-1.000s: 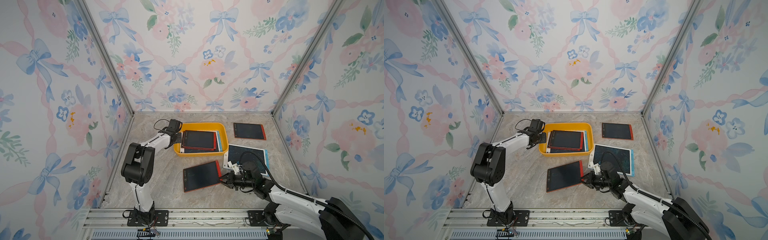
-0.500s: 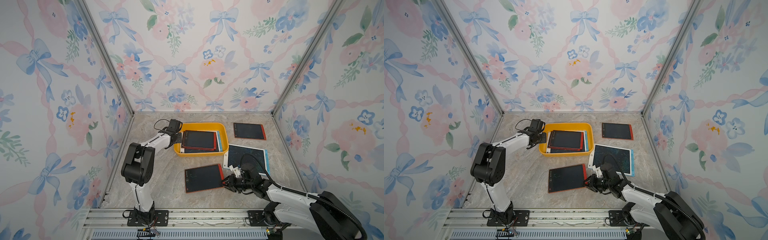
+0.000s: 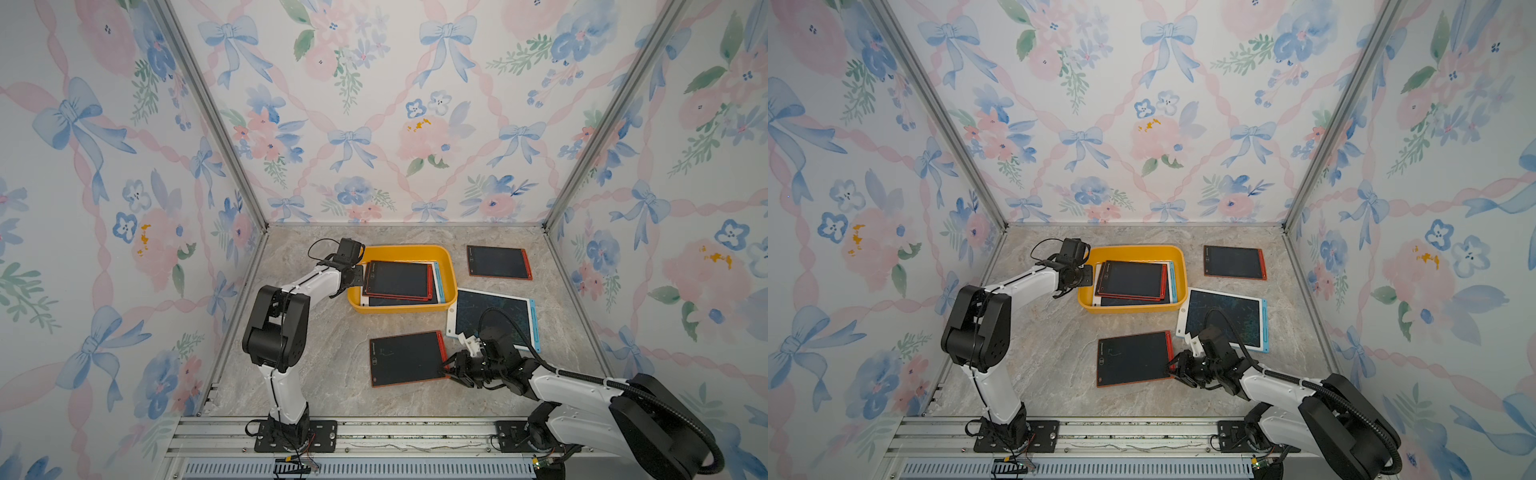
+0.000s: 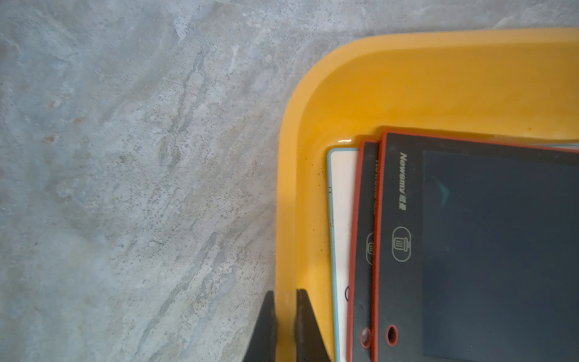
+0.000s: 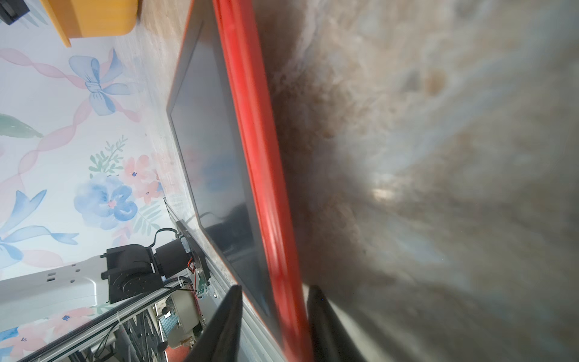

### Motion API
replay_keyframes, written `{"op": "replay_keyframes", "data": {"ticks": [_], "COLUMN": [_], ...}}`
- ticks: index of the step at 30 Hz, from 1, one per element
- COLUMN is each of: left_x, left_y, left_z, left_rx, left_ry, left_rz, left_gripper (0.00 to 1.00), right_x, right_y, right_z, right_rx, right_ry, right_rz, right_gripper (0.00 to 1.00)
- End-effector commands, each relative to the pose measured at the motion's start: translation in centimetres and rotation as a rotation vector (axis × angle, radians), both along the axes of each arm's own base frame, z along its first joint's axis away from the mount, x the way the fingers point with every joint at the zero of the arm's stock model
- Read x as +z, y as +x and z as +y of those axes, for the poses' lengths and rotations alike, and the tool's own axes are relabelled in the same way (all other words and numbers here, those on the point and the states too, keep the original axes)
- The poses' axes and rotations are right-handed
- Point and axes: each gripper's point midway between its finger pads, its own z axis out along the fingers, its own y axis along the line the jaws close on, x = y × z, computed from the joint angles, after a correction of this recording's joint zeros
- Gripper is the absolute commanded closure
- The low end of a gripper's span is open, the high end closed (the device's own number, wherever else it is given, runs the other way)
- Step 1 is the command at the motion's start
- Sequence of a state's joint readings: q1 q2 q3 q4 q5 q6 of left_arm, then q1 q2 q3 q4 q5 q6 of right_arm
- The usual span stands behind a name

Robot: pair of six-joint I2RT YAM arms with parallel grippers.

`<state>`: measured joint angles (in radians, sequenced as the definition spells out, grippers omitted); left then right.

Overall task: Take out the writing tablet from the storage box
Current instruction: Place the writing tablet at the center of the board.

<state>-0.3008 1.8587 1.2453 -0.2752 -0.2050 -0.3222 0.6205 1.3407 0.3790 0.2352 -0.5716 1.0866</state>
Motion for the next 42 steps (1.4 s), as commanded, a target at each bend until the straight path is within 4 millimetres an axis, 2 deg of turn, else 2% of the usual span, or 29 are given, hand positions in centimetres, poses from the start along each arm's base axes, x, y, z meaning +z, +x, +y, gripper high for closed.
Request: {"op": "replay_keyframes", "data": {"ticks": [1,8,21,24,27,30,33,35,38,42], "left_x": [-0.9,-1.0,-1.0,-1.0,-1.1,-1.2,-1.2,-1.2,-1.3,-1.4], "left_y": [-1.6,-1.6,-1.6,-1.6,-1.6,-1.7,-1.6,-1.6,-1.6,-1.6], "left_z": [-1.0,-1.0,-1.0,-1.0,-1.0,-1.0,-1.0,-0.9,-0.9,-1.0], "left_rx": [-0.056,-0.056,-0.057,-0.056,-0.057,-0.059,-0.057,-0.057,-0.056,-0.059], "left_ry": [0.000,0.001,0.002,0.002,0.003,0.002,0.004,0.006,0.008,0.002], "left_rz": [0.060,0.062,0.062,0.063,0.065,0.068,0.067,0.066,0.068,0.071], "left_gripper": [0.99,0.99,0.99,0.99,0.99,0.99,0.99,0.99,0.99,0.99], "right_x": [-0.5,-0.3,0.6,1.0,1.4,2.5,3.7,4.6,7.6,12.6], "right_y": [0.1,0.4,1.2,1.3,1.4,1.7,2.0,2.2,3.8,8.0], "right_z": [0.0,0.0,-1.0,-1.4,-2.1,-2.6,-3.7,-5.0,-6.1,-5.9], "right_rx": [0.017,0.038,0.054,0.052,0.046,0.050,0.047,0.056,0.081,0.066], "right_ry": [-0.018,-0.045,-0.095,-0.114,-0.144,-0.166,-0.236,-0.341,-0.456,-0.492], "right_rz": [0.018,0.023,0.019,0.013,0.008,-0.017,-0.026,-0.035,-0.119,-0.239], "right_gripper": [0.61,0.58,0.43,0.37,0.27,0.20,0.03,0.03,0.03,0.03]}}
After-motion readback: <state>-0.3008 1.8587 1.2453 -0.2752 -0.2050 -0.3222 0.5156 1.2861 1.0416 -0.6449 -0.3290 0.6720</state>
